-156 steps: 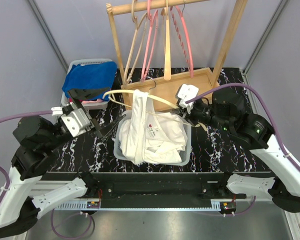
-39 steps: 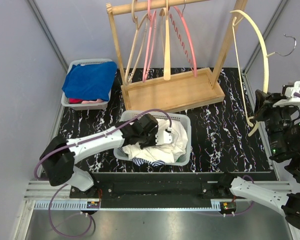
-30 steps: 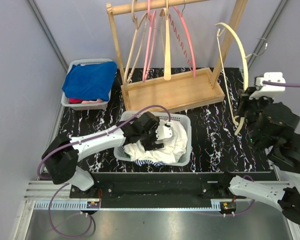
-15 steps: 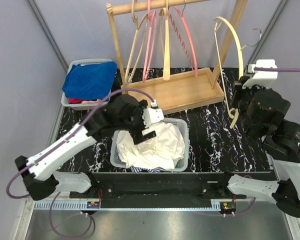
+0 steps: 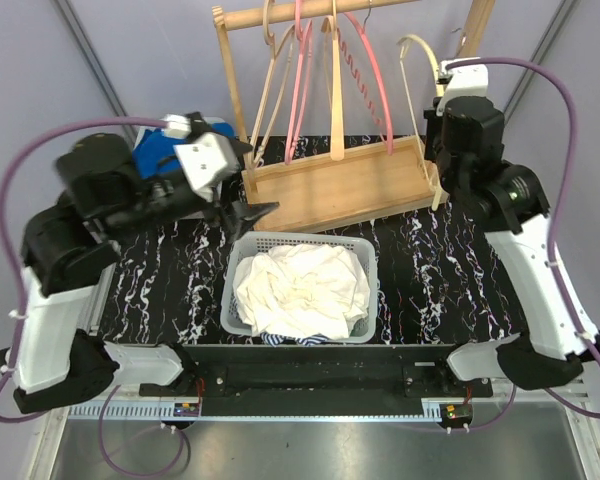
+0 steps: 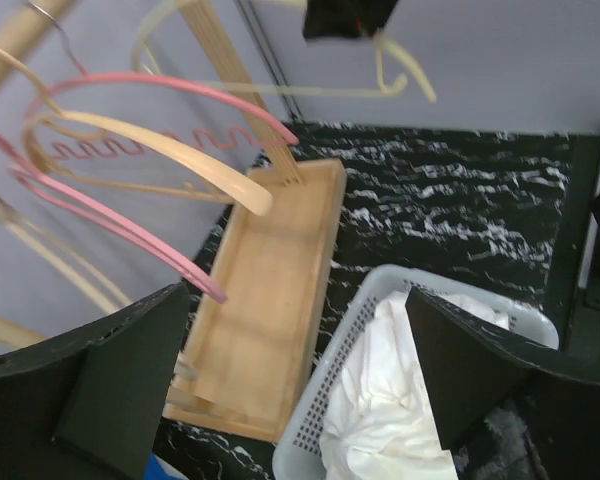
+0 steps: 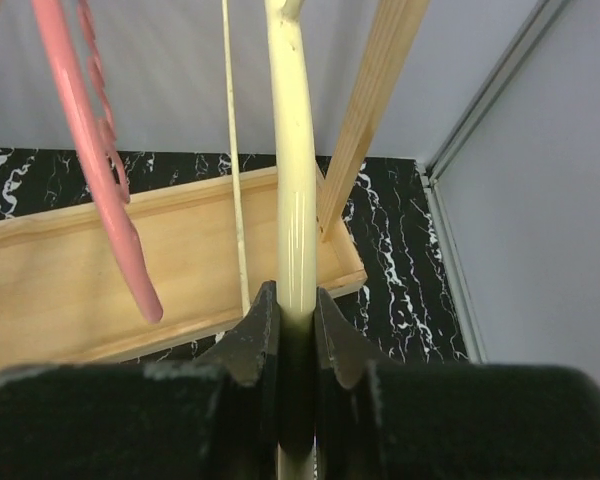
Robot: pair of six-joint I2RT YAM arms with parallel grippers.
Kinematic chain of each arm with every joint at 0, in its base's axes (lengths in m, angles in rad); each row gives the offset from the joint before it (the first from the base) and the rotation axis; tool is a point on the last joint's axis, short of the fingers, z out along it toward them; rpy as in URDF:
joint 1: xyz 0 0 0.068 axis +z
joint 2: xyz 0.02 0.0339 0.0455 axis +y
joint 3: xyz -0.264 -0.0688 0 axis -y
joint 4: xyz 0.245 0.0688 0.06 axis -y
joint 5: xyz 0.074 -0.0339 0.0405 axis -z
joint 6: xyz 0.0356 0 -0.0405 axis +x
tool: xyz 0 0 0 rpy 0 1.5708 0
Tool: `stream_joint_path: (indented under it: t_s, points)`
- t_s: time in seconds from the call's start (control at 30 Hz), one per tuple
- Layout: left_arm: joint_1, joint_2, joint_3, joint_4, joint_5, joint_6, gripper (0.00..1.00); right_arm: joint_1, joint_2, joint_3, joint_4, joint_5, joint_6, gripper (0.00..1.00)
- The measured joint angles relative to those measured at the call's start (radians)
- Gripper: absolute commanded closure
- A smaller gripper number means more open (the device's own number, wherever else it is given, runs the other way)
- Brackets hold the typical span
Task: Remove the tank top from the hanger
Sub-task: Place the hanger at the clothesline.
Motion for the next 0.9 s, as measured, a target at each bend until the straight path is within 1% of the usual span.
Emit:
stream_joint_path:
  t_s: [0.1,0.17,0.27,0.4,0.53,0.63,0.77,0.9]
  points:
    - [0.014,-0.012,0.085,0.009,-0.001,-0.007,0.01,-0.079,0.049,0.000,-0.007,-0.110,0.014,1.00]
    - [0.014,-0.035,0.098,0.018,-0.007,-0.018,0.01,-0.136,0.076,0.010,-0.016,-0.189,0.019,1.00]
    - [0.014,-0.083,0.064,0.060,-0.051,-0.038,0.01,-0.222,0.128,0.073,-0.031,-0.289,0.024,1.00]
    - [0.020,-0.148,-0.025,0.161,-0.176,-0.066,0.01,-0.309,0.208,0.195,-0.025,-0.394,0.029,1.00]
    - [0.027,-0.172,-0.089,0.257,-0.301,-0.077,0.01,-0.338,0.283,0.310,-0.024,-0.488,0.031,1.00]
    - [0.035,-0.178,-0.139,0.305,-0.360,-0.082,0.01,-0.342,0.346,0.386,-0.022,-0.560,0.024,1.00]
    - [0.058,-0.193,-0.240,0.351,-0.403,-0.092,0.01,-0.344,0.427,0.456,-0.026,-0.645,-0.002,1.00]
    - [0.077,-0.201,-0.302,0.346,-0.416,-0.093,0.01,-0.349,0.475,0.510,-0.019,-0.672,-0.013,1.00]
